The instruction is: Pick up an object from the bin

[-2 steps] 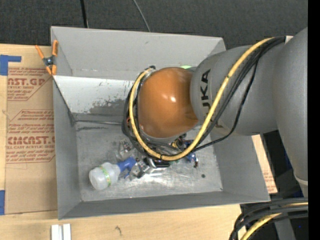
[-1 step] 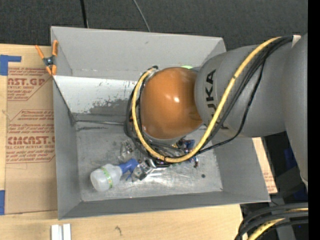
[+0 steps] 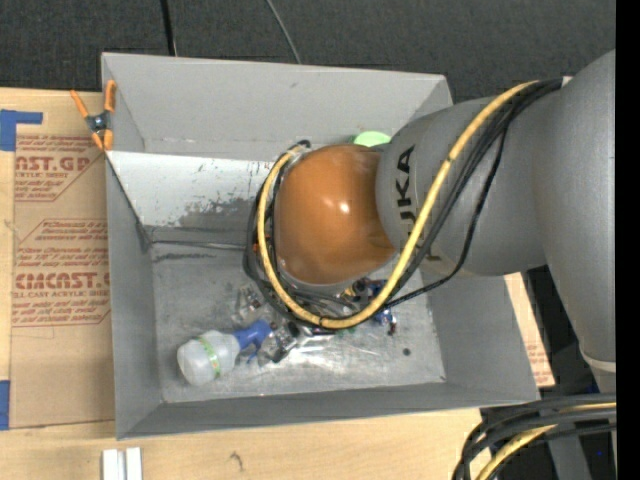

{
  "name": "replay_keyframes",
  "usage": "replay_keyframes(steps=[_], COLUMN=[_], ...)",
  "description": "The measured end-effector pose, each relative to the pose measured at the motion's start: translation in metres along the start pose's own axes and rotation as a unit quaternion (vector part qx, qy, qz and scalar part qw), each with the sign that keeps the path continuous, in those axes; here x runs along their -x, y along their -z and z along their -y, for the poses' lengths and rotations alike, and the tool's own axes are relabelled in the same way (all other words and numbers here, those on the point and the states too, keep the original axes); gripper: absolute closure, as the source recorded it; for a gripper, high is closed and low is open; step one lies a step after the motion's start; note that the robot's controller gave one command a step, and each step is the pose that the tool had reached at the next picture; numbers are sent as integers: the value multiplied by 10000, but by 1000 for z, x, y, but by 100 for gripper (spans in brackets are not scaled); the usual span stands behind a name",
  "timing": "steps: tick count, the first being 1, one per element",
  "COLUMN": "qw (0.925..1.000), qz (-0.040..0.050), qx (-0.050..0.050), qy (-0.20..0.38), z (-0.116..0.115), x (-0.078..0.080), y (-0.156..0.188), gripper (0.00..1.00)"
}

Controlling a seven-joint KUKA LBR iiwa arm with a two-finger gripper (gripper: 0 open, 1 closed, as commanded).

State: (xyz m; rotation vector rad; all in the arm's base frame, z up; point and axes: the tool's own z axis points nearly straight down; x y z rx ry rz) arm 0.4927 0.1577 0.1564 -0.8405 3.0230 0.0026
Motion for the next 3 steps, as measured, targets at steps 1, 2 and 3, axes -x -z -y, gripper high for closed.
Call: replay_keyframes(steps=[1,2,3], qw=[10000,10000,9977], qz=[-31,-46,-13], qx=[10,8,2], qy=[5,15,-682], z=[-1,-2,-7], x=[-3,-1,28], y=[-23,-20,-15], gripper=[100,100,100])
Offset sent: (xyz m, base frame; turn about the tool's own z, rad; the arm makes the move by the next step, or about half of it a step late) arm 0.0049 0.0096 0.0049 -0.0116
